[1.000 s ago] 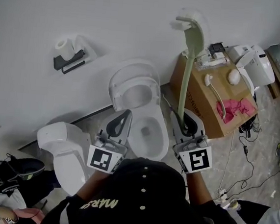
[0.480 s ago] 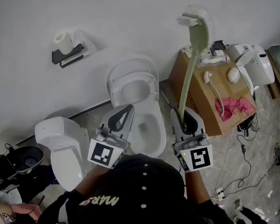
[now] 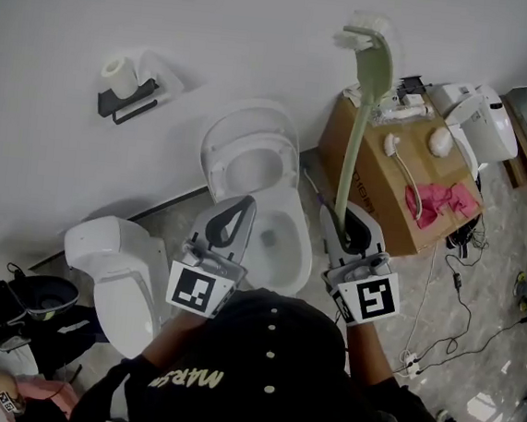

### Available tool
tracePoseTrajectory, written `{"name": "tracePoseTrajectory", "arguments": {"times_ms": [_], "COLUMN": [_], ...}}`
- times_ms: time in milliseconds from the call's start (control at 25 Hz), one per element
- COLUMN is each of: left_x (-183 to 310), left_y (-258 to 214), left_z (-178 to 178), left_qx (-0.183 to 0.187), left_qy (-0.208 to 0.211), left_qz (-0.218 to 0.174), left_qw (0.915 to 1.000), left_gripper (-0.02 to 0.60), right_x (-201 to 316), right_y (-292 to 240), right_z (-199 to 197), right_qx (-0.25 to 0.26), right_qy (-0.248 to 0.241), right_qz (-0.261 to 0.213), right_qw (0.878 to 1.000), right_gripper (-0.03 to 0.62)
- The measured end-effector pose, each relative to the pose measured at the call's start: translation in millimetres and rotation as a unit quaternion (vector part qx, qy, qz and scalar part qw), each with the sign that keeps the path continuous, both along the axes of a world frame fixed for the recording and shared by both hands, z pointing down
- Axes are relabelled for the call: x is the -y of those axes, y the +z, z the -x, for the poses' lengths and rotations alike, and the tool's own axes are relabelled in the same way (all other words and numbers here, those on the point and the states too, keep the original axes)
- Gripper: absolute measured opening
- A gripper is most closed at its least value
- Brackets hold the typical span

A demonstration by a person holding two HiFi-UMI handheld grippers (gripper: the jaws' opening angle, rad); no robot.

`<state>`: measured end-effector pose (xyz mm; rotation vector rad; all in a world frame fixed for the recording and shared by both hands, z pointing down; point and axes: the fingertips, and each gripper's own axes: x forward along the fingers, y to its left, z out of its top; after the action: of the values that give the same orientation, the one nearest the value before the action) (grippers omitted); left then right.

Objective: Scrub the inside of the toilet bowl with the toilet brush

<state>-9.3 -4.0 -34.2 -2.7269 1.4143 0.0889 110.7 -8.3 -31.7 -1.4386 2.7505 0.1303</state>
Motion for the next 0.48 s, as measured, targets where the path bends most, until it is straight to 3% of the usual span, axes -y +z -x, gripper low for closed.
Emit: {"name": "tracePoseTrajectory", "arguments": {"times_ms": [480], "left_x": [-6.4], "left_y": [-0.5], "left_z": [-5.3], "left_qx": [0.000], "left_qy": [0.000], "left_qz": [0.001], "left_qw": [1.0000], "left_gripper": [0.025], "right_x": [-6.2], "right_y": [-1.2], "right_z": [-4.4], "right_qx": [0.004], "right_qy": [0.003], "right_qz": [-0.002], "right_qw": [1.000], "right_gripper": [0.072]}}
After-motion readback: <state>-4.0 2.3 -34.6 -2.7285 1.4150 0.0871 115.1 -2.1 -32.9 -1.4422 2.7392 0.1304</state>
